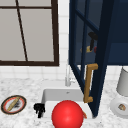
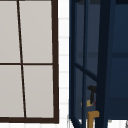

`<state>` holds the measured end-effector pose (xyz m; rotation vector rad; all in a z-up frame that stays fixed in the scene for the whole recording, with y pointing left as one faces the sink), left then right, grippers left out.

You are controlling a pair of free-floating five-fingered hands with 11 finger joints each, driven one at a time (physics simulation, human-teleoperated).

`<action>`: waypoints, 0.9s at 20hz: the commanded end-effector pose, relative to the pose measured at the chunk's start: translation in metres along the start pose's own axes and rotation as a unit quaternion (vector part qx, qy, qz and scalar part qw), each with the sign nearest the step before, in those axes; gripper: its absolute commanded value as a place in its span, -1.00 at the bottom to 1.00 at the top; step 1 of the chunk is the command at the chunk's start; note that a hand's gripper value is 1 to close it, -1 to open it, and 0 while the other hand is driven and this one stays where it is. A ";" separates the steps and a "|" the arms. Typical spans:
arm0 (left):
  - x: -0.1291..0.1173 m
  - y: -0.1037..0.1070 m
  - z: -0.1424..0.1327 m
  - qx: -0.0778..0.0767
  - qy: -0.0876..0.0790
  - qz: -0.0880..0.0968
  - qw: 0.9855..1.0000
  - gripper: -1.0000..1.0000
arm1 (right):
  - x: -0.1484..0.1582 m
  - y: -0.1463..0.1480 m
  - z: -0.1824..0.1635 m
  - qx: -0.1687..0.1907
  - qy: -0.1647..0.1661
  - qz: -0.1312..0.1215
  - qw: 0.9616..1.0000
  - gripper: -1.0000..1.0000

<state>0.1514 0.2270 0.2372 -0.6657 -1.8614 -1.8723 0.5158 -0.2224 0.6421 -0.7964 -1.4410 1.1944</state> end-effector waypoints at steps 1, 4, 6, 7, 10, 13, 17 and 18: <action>0.000 0.000 0.000 0.000 0.000 0.000 1.000 0.00 | -0.007 -0.007 0.003 0.054 0.032 0.004 0.998 -1.00; 0.000 0.000 0.000 0.000 0.000 0.000 1.000 0.00 | -0.013 -0.016 0.004 0.071 0.044 -0.004 0.997 -1.00; 0.000 0.000 0.000 0.000 0.000 0.000 1.000 0.00 | -0.016 -0.023 0.004 0.086 0.051 -0.005 0.995 -1.00; 0.000 0.000 0.000 0.000 0.000 0.000 1.000 0.00 | -0.018 -0.025 0.005 0.095 0.056 -0.007 0.994 -1.00; 0.000 0.000 0.000 0.000 0.000 0.000 1.000 0.00 | -0.025 -0.031 0.008 0.129 0.072 -0.006 0.989 -1.00; 0.000 0.000 0.000 0.000 0.000 0.000 1.000 0.00 | -0.031 -0.036 0.010 0.158 0.088 -0.007 0.984 -1.00; 0.000 0.000 0.000 0.000 0.000 0.000 1.000 0.00 | -0.045 -0.041 0.014 0.198 0.117 -0.016 0.973 -1.00; 0.000 0.000 0.000 0.000 0.000 0.000 1.000 0.00 | -0.048 -0.042 0.015 0.209 0.121 -0.014 0.970 -1.00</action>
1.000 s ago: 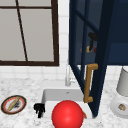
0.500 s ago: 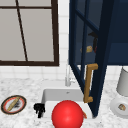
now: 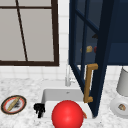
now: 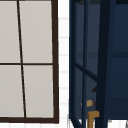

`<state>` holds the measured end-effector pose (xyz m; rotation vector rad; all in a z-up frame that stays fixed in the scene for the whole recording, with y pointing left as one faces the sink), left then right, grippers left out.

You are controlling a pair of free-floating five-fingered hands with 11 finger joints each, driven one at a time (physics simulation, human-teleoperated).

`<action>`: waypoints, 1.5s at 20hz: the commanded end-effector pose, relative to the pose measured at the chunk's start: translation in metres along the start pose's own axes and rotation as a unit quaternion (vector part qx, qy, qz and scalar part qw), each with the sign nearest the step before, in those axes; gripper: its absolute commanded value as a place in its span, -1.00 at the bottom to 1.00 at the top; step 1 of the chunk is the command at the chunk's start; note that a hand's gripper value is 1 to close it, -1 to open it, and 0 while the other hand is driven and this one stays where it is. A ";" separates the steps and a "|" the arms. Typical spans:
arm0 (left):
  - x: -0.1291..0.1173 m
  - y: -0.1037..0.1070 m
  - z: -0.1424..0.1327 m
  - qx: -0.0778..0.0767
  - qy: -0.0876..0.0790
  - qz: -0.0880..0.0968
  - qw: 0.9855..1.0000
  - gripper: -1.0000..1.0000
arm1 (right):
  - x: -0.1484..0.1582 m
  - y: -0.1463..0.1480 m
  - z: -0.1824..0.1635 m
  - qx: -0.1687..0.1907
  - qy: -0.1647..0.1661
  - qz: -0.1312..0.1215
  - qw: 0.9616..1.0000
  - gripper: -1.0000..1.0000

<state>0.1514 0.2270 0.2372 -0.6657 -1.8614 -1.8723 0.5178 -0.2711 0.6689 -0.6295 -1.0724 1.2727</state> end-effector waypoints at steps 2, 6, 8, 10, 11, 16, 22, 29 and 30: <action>0.000 0.000 0.000 0.000 0.000 0.000 1.000 0.00 | -0.015 -0.003 0.003 0.065 0.048 -0.002 0.997 -1.00; 0.000 0.000 0.000 0.000 0.000 0.000 1.000 0.00 | -0.018 0.004 -0.009 0.104 0.057 0.011 0.993 -1.00; 0.000 0.000 0.000 0.000 0.000 0.000 1.000 0.00 | -0.024 0.006 -0.023 0.122 0.062 0.013 0.990 -1.00; 0.000 0.000 0.000 0.000 0.000 0.000 1.000 0.00 | -0.022 0.011 -0.039 0.137 0.074 0.027 0.987 -1.00; 0.000 0.000 0.000 0.000 0.000 0.000 1.000 0.00 | -0.022 0.014 -0.046 0.146 0.079 0.029 0.986 -1.00; 0.000 0.000 0.000 0.000 0.000 0.000 1.000 0.00 | -0.027 0.023 -0.066 0.198 0.080 0.025 0.977 -1.00; 0.000 0.000 0.000 0.000 0.000 0.000 1.000 0.00 | -0.033 0.022 -0.075 0.272 0.063 0.010 0.960 -1.00; 0.000 0.000 0.000 0.000 0.000 0.000 1.000 0.00 | -0.022 0.035 -0.071 0.236 0.090 0.015 0.967 1.00; 0.000 0.000 0.000 0.000 0.000 0.000 1.000 0.00 | -0.024 0.039 -0.064 0.217 0.080 0.031 0.972 1.00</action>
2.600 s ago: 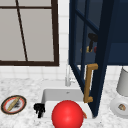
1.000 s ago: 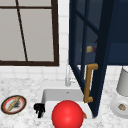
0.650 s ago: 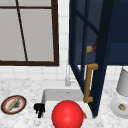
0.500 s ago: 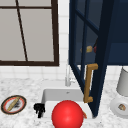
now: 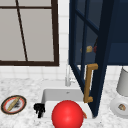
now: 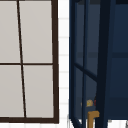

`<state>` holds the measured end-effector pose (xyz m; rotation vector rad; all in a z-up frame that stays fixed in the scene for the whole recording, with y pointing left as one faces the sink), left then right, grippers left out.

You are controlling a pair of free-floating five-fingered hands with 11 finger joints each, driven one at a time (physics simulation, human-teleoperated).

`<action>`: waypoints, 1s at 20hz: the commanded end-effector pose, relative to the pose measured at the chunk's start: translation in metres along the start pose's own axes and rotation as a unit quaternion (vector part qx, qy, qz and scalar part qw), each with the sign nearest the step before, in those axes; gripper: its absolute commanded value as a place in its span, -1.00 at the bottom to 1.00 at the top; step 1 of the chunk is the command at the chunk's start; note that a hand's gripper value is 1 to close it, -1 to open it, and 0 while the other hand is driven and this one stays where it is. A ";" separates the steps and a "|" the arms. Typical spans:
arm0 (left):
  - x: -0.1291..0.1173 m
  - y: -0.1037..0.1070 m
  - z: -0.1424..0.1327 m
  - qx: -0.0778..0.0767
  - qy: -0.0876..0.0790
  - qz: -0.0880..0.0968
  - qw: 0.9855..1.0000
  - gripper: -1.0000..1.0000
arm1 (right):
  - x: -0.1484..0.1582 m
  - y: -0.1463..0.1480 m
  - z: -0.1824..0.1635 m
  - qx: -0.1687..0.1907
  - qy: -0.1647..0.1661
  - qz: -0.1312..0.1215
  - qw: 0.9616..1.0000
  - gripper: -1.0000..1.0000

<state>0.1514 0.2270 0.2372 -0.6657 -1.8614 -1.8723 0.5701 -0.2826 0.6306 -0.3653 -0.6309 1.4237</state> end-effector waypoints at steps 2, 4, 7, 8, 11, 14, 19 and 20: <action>0.000 0.000 0.000 0.000 0.000 0.000 1.000 0.00 | 0.015 0.025 -0.012 -0.003 0.041 0.018 0.999 1.00; 0.000 0.000 0.000 0.000 0.000 0.000 1.000 0.00 | 0.012 0.013 -0.010 -0.009 0.057 0.005 0.998 1.00; 0.000 0.000 0.000 0.000 0.000 0.000 1.000 0.00 | 0.007 0.009 -0.006 -0.038 0.055 -0.008 0.998 1.00; 0.000 0.000 0.000 0.000 0.000 0.000 1.000 0.00 | 0.005 0.007 -0.004 -0.046 0.051 -0.014 0.998 1.00; 0.000 0.000 0.000 0.000 0.000 0.000 1.000 0.00 | 0.005 0.000 -0.001 -0.055 0.050 -0.025 0.997 1.00; 0.000 0.000 0.000 0.000 0.000 0.000 1.000 0.00 | -0.004 -0.002 0.002 -0.057 0.049 -0.026 0.997 1.00; 0.000 0.000 0.000 0.000 0.000 0.000 1.000 0.00 | -0.021 -0.008 0.014 -0.058 0.042 -0.021 0.997 1.00; 0.000 0.000 0.000 0.000 0.000 0.000 1.000 0.00 | -0.028 -0.009 0.020 -0.057 0.042 -0.022 0.997 1.00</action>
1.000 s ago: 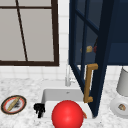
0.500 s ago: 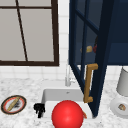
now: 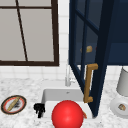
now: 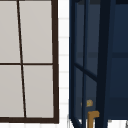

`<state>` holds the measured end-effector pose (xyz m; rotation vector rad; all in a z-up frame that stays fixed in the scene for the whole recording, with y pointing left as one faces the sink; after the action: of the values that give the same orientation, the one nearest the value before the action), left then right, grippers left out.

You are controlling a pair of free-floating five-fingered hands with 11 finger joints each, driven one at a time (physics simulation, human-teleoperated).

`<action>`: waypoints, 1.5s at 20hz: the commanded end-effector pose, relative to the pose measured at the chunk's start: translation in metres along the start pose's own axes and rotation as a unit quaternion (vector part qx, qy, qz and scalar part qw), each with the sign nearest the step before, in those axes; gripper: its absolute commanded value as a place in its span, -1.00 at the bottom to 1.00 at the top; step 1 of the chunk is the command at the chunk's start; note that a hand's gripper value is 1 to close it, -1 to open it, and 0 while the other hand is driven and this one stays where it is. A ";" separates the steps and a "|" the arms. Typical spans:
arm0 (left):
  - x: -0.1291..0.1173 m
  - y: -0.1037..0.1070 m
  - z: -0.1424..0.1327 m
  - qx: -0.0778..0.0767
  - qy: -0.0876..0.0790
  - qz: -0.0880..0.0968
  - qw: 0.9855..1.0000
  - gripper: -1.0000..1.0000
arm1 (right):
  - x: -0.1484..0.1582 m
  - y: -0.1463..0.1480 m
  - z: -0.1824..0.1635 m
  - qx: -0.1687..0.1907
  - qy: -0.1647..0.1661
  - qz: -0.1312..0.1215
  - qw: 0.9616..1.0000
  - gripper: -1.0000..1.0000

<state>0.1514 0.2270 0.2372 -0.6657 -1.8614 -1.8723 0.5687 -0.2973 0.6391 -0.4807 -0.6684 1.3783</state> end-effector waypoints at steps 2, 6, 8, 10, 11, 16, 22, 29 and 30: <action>0.000 0.000 0.000 0.000 0.000 0.000 1.000 0.00 | -0.026 -0.006 0.016 -0.004 0.017 -0.019 1.000 1.00; 0.000 0.000 0.000 0.000 0.000 0.000 1.000 0.00 | -0.050 -0.008 0.030 -0.004 0.010 -0.015 1.000 1.00; 0.000 0.000 0.000 0.000 0.000 0.000 1.000 0.00 | -0.062 -0.006 0.038 -0.004 0.005 -0.013 1.000 1.00; 0.000 0.000 0.000 0.000 0.000 0.000 1.000 0.00 | -0.066 0.001 0.040 -0.005 0.008 -0.012 1.000 1.00; 0.000 0.000 0.000 0.000 0.000 0.000 1.000 0.00 | -0.073 0.005 0.045 -0.006 0.011 -0.013 1.000 1.00; 0.000 0.000 0.000 0.000 0.000 0.000 1.000 0.00 | -0.096 0.019 0.064 0.006 0.015 -0.001 1.000 1.00; 0.000 0.000 0.000 0.000 0.000 0.000 1.000 0.00 | -0.120 0.042 0.089 0.012 0.017 0.000 1.000 1.00; 0.000 0.000 0.000 0.000 0.000 0.000 1.000 0.00 | -0.137 0.092 0.116 -0.011 0.021 0.006 1.000 1.00; 0.000 0.000 0.000 0.000 0.000 0.000 1.000 0.00 | -0.137 0.099 0.120 -0.012 0.022 0.004 1.000 1.00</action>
<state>0.1514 0.2270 0.2372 -0.6657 -1.8614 -1.8723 0.4297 -0.4263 0.6465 -0.5245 -0.6526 1.3826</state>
